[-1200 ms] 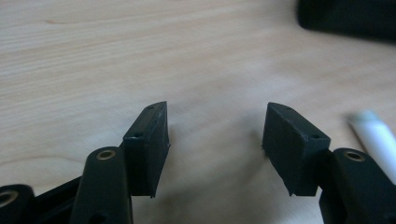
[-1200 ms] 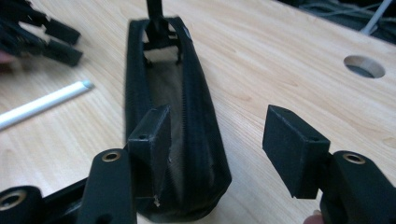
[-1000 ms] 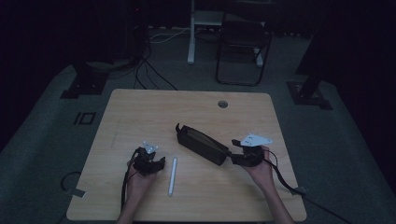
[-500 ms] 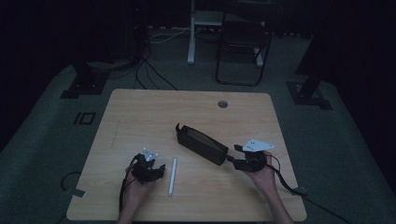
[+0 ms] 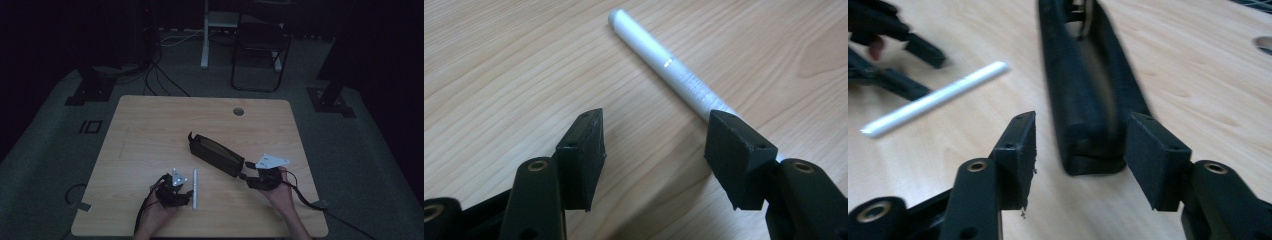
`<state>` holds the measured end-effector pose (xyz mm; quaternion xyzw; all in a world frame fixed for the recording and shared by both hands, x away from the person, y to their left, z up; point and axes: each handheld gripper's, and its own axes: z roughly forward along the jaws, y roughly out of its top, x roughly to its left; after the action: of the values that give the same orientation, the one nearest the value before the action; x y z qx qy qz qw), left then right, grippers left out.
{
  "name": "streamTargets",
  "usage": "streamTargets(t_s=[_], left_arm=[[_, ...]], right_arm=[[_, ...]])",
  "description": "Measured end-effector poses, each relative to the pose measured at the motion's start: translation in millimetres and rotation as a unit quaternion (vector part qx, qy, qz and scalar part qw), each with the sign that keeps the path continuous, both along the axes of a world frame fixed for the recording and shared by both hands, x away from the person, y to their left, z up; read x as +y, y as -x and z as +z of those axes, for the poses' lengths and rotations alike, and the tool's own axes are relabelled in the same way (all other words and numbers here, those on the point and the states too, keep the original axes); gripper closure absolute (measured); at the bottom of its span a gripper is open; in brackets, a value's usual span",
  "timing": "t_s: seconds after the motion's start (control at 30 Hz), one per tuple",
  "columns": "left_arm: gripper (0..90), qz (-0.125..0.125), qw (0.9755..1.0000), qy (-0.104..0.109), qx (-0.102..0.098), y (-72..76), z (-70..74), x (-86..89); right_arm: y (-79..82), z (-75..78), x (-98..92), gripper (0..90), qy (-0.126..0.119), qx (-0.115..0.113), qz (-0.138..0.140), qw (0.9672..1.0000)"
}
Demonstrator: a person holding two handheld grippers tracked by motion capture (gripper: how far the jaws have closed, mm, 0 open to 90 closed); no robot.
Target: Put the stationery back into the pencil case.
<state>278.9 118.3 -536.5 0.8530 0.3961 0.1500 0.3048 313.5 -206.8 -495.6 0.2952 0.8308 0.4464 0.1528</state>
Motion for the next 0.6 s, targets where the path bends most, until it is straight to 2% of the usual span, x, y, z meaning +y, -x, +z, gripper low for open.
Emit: streamTargets(t_s=[0.2, 0.43, 0.6], left_arm=[[41.0, -0.019, 0.9998, 0.003, -0.006, 2.4, -1.4, -11.9], [40.7, -0.024, 0.9996, 0.010, -0.012, 2.9, -3.1, -14.3], [40.6, -0.024, 0.9995, 0.012, -0.015, 2.3, -3.6, -13.8]], right_arm=[[13.1, -13.1, 18.5, 47.3, 0.016, 0.016, 0.039, 0.9990], [13.8, -25.0, 30.0, 45.1, 0.021, 0.045, 0.048, 0.9976], [16.1, -29.6, 32.6, 43.6, 0.025, 0.052, 0.048, 0.9972]])
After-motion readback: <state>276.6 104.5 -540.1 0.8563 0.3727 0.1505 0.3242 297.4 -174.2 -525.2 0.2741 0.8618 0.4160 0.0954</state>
